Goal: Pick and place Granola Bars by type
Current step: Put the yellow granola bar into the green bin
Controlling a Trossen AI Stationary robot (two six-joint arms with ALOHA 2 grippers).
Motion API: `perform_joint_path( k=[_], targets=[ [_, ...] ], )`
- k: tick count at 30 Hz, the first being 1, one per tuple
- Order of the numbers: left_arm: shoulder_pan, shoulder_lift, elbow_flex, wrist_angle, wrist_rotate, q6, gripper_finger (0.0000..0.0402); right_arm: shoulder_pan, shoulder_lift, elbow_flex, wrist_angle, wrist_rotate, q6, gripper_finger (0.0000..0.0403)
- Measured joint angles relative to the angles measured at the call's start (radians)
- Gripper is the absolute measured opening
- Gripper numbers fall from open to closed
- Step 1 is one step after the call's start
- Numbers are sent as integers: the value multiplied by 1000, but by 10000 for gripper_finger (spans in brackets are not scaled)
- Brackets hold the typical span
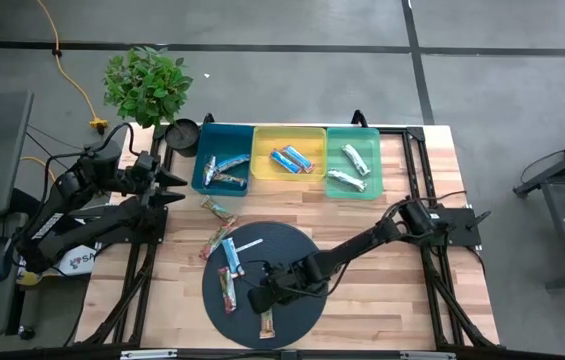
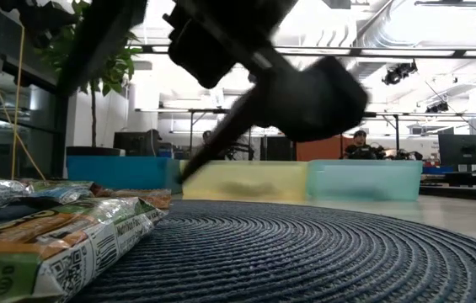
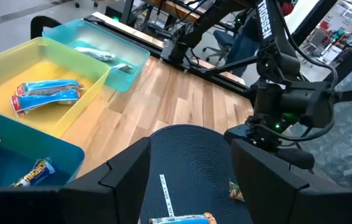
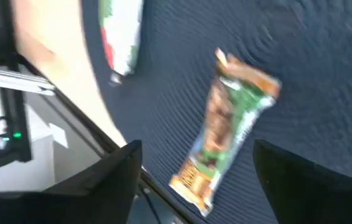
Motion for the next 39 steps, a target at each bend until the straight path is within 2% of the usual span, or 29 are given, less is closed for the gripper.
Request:
perform_joint_path(
  k=[13, 22, 27, 30, 33, 39],
  targets=[
    [0, 0, 0, -7, -3, 0, 218, -36, 13, 15, 1, -58, -34, 288],
    [0, 0, 0, -8, -4, 0, 218, -29, 13, 23, 15, -30, -60, 267],
    [0, 0, 0, -8, -4, 0, 218, -29, -1, 23, 69, 32, -95, 267],
    [0, 0, 0, -8, -4, 0, 218, -29, -30, 22, 42, 116, -141, 264],
    [0, 0, 0, -8, -4, 0, 218, -27, -87, 20, -24, 245, -208, 261],
    [0, 0, 0, -5, -5, 13, 218, 14, -288, 20, -291, 618, -330, 260]
  ],
)
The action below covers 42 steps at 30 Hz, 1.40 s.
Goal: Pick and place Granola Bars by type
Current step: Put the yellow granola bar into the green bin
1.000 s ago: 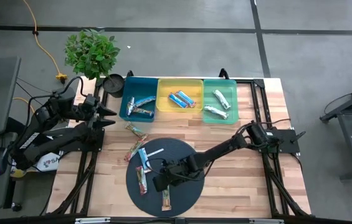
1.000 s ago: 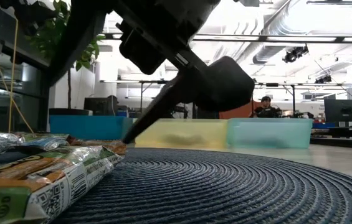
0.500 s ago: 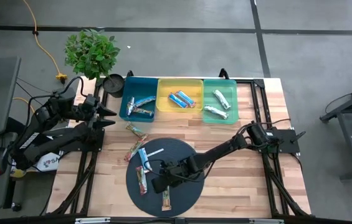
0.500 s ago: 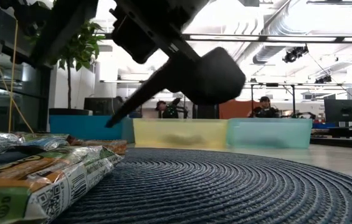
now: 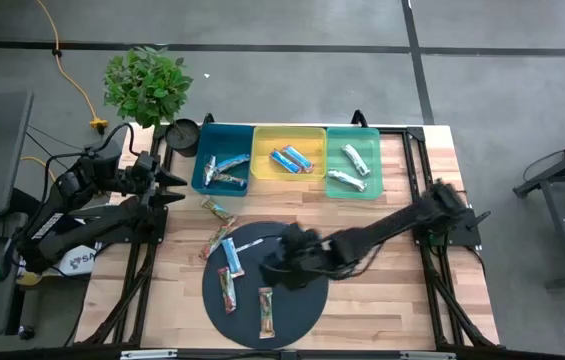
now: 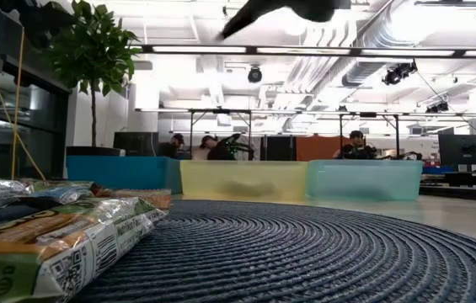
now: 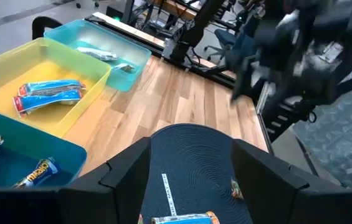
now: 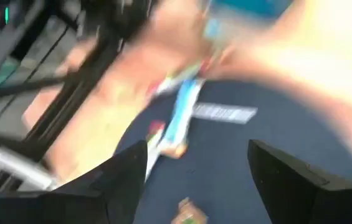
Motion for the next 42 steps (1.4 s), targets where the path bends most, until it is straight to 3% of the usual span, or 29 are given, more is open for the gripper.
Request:
perform_joint_path(
  k=[3, 7, 13, 21, 29, 36, 42],
  targets=[
    [0, 0, 0, 2, -1, 5, 218, 29, -114, 0, -167, 184, -21, 260],
    [0, 0, 0, 13, -31, 24, 218, 59, -262, -29, -342, 342, -21, 260],
    [0, -2, -7, 19, -44, 20, 218, 73, -525, -258, -305, 470, -83, 260],
    [0, -23, -131, 183, 9, -334, 218, 68, -902, -673, -73, 454, -203, 260],
    [-25, -22, -138, 384, -49, -590, 218, 68, -1183, -922, 65, 389, -353, 260],
    [-214, 39, -4, 362, -138, -654, 216, 68, -1357, -998, 69, 359, -448, 260],
    [-449, 226, 107, 383, -370, -573, 188, 68, -1439, -1001, 70, 346, -539, 260]
  ],
)
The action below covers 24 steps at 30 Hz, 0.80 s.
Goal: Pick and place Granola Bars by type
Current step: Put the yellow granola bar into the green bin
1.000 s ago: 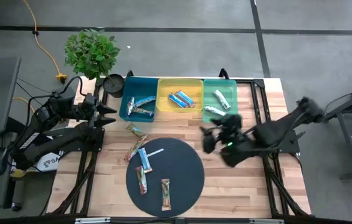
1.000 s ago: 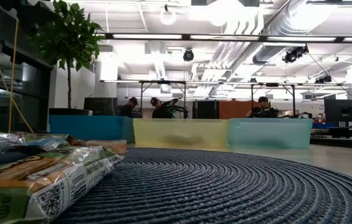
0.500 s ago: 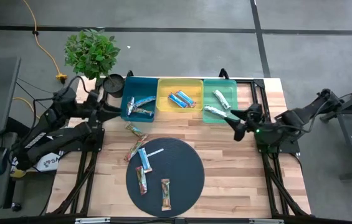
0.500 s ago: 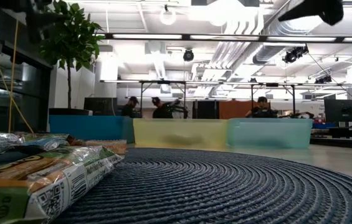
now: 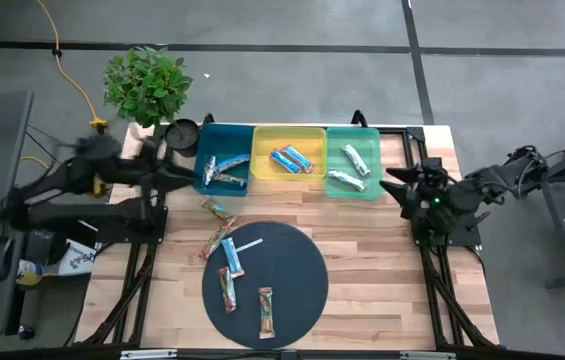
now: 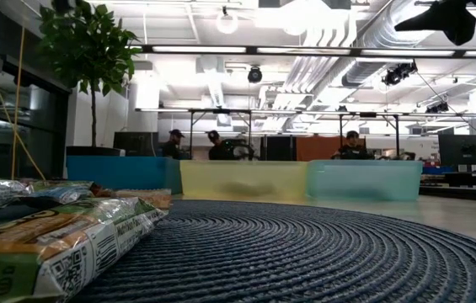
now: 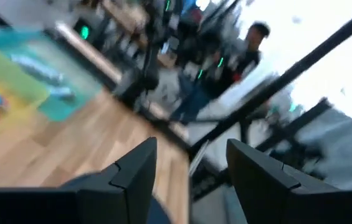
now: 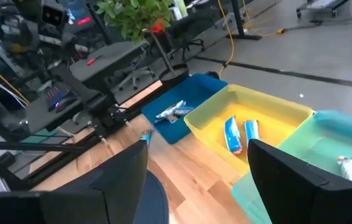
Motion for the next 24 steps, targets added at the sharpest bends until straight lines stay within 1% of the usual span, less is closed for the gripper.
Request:
perform_joint_path(
  k=[3, 6, 8, 10, 13, 17, 19, 20, 22, 24],
  targets=[
    [-152, 165, 0, 94, -57, 26, 176, 0, -14, 0, 0, -3, -28, 260],
    [-306, 328, -1, 214, -105, 25, 172, 0, -17, 0, 0, -21, -37, 260],
    [-394, 401, -1, 285, -165, -3, 172, 0, -16, 0, -1, -41, -40, 260],
    [-479, 454, 0, 335, -269, -46, 172, 0, -16, 0, -1, -56, -44, 260],
    [-623, 520, 0, 365, -480, -150, 172, 0, -16, 0, -1, -74, -44, 260],
    [-805, 593, 3, 385, -784, -337, 172, 0, -16, 0, -1, -89, -44, 260],
    [-871, 643, 29, 358, -906, -423, 171, 0, -16, 0, -1, -100, -39, 260],
    [-897, 671, 50, 340, -947, -466, 171, 0, -16, 0, -1, -106, -38, 260],
    [-926, 724, 104, 282, -988, -561, 171, 0, -14, 0, -1, -115, -27, 260],
    [-934, 778, 183, 192, -973, -648, 171, 0, -13, 0, 0, -118, -18, 260]
  ],
)
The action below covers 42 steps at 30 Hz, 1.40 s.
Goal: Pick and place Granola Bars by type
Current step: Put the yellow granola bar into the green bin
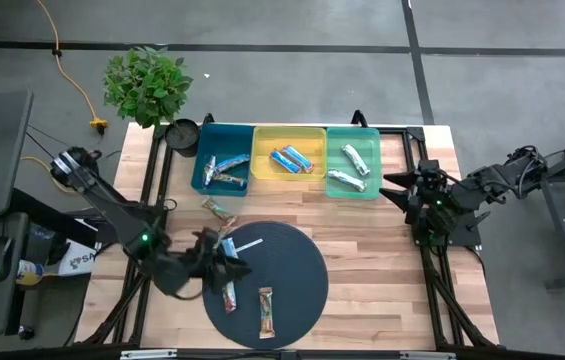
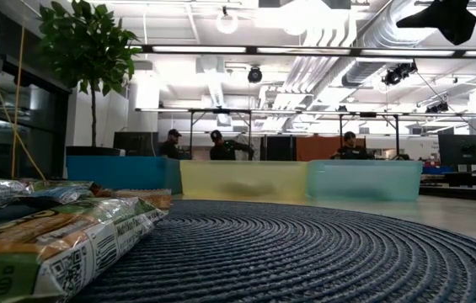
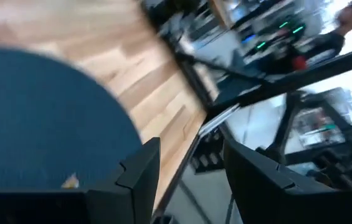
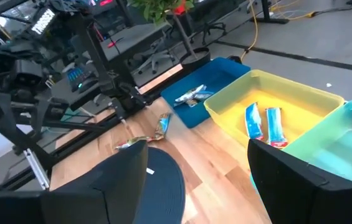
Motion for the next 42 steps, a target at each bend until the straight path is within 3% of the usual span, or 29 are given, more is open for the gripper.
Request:
perform_joint_path(
  k=[6, 10, 15, 20, 32, 36, 42],
  targets=[
    [9, 174, 334, -539, 207, -180, 171, 0, 0, 0, 7, -10, 68, 260],
    [36, 286, 515, -759, 342, -229, 171, 0, 0, 0, 8, -30, 85, 260],
    [107, 401, 631, -744, 434, -215, 171, 0, 13, 0, 30, -60, 63, 260],
    [173, 527, 701, -724, 434, -258, 171, 0, 24, 1, 36, -130, -8, 260],
    [217, 777, 713, -646, 755, -607, 172, 0, 26, 1, 36, -239, -124, 260],
    [211, 823, 714, -601, 786, -682, 172, 0, 25, 1, 44, -274, -156, 260],
    [211, 839, 712, -680, 810, -738, 172, 0, 25, 1, 50, -330, -176, 260]
  ],
)
